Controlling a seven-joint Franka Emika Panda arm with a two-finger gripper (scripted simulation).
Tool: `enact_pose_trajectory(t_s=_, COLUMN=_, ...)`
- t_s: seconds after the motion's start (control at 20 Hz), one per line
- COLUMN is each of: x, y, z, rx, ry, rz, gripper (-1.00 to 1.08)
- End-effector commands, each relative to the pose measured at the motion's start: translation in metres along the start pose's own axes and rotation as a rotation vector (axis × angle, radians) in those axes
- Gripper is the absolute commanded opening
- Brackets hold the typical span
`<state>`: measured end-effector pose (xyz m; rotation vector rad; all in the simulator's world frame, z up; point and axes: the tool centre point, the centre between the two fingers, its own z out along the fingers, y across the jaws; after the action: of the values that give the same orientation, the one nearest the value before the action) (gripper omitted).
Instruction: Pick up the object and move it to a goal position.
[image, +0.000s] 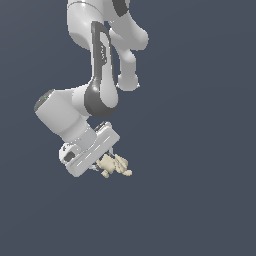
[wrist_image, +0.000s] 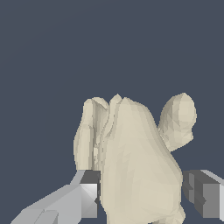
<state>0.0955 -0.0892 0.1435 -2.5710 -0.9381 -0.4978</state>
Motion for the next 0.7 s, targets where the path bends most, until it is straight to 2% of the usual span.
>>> enact_pose_trajectory(t_s=0.0, x=0.005, y=0.002, z=-0.009, rx=-0.045, ry=0.032, rz=-0.005, gripper=-1.0)
enact_pose_trajectory(t_s=0.3, x=0.013, y=0.005, z=-0.025, rx=-0.123, ry=0.091, rz=-0.013, gripper=-1.0)
enact_pose_trajectory(t_s=0.65, x=0.018, y=0.006, z=-0.035, rx=-0.171, ry=0.13, rz=-0.02, gripper=-1.0)
